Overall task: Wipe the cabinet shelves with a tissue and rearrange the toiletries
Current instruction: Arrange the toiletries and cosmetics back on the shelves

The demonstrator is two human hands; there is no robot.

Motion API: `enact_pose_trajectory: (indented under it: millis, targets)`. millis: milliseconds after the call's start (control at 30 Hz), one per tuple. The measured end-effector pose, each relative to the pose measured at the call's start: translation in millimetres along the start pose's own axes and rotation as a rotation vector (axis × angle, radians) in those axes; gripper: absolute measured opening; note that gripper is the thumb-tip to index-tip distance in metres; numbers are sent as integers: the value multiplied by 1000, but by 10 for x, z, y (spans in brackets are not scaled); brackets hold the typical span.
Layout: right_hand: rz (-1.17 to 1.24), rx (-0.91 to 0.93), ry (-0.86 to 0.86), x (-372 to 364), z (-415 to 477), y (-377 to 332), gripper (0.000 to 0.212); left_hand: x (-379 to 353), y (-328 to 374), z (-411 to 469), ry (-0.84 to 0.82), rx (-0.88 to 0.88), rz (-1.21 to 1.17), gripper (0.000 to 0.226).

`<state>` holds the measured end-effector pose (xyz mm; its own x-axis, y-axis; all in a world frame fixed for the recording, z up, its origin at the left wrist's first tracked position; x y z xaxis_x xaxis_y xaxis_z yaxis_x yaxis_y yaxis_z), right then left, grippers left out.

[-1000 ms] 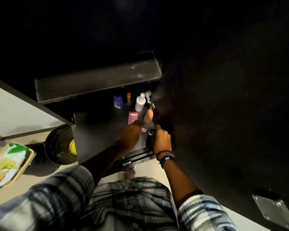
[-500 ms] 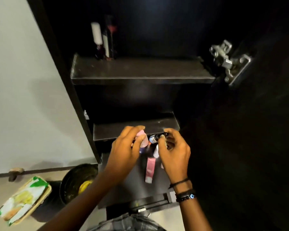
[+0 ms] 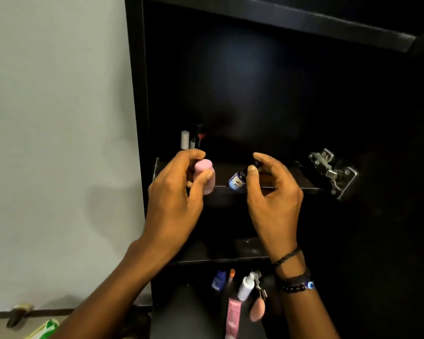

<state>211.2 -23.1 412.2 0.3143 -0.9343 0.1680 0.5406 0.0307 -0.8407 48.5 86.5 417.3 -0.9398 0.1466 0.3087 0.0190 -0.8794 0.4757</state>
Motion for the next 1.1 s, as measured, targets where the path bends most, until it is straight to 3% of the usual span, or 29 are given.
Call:
enact_pose_trajectory:
  millis: [333, 700, 1100]
  targets:
    - [-168, 147, -126, -532, 329, -89, 26, -211, -201, 337, 8, 18, 104, 17]
    - [-138, 103, -182, -623, 294, 92, 37, -373, -390, 196, 17, 91, 80, 44]
    - [-16, 24, -163, -627, 204, 290, 33, -382, -474, 53, 70, 84, 37, 51]
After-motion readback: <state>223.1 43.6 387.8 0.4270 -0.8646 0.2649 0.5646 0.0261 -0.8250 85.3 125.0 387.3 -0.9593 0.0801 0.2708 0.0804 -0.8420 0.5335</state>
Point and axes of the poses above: each hand's wrist, its own z-axis towards the middle knuckle, its own x-axis out of the back of the hand, y = z × x, the point moved 10 cm from there along z, towards the middle knuckle, and after that the axes turned 11 degrees about -x, right-handed, at the moved point
